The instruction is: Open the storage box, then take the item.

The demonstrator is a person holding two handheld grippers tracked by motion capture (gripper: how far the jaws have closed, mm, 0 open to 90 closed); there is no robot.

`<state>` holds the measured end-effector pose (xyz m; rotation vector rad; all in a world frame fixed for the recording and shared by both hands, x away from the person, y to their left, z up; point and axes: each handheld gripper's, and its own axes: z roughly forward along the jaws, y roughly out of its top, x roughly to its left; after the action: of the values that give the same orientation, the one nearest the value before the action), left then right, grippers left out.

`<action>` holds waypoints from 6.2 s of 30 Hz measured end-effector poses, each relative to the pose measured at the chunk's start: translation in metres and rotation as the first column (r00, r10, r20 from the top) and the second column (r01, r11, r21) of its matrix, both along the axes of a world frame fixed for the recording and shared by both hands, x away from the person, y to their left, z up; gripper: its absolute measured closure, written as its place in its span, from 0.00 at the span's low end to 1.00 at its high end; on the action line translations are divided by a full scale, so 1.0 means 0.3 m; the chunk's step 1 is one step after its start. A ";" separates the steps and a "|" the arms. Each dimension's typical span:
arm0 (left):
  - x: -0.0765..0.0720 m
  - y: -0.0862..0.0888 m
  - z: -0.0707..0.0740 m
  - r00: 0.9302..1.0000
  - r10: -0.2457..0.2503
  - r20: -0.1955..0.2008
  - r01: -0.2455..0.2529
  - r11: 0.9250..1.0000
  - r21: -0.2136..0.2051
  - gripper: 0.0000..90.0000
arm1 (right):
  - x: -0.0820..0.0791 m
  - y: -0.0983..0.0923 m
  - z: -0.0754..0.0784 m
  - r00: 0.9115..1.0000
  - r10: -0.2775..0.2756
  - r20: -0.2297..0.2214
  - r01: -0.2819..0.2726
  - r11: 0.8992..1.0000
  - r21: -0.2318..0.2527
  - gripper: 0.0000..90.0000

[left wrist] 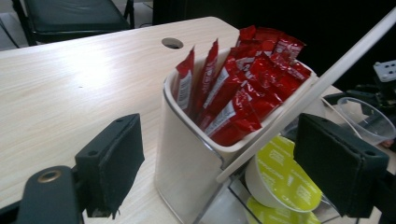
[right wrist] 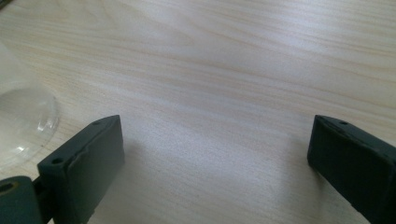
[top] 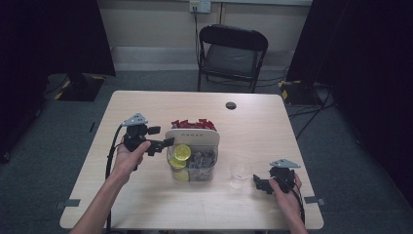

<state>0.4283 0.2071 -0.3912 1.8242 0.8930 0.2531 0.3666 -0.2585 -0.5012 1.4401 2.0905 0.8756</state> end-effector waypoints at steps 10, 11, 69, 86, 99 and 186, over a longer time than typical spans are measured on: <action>0.016 -0.009 -0.009 0.999 0.043 0.002 -0.043 0.999 0.005 0.17 | 0.000 0.000 0.000 1.000 0.001 -0.001 -0.001 1.000 -0.001 0.04; 0.017 -0.007 -0.009 0.999 0.044 0.004 -0.044 0.999 0.007 0.17 | 0.000 0.000 0.000 1.000 0.001 -0.001 -0.001 1.000 -0.001 0.04; 0.034 -0.004 -0.014 0.999 0.032 -0.013 -0.031 0.999 0.040 0.11 | -0.082 0.051 0.296 0.981 0.132 0.141 -0.153 0.976 0.152 0.29; 0.036 -0.001 -0.013 0.999 0.031 -0.017 -0.030 0.998 0.047 0.11 | -0.059 0.224 0.384 0.931 0.293 0.217 -0.335 0.923 0.191 0.40; 0.036 -0.002 -0.013 0.999 0.031 -0.019 -0.030 0.999 0.044 0.11 | -0.028 0.348 0.400 0.893 0.393 0.221 -0.435 0.879 0.193 0.46; 0.037 -0.008 -0.017 0.999 0.020 -0.026 -0.019 0.999 0.034 0.13 | 0.056 0.483 0.370 0.848 0.501 0.174 -0.530 0.806 0.264 1.00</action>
<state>0.4393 0.2048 -0.3962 1.8542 0.9301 0.2585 0.3833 -0.1136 -0.3903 0.9226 2.3923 1.5027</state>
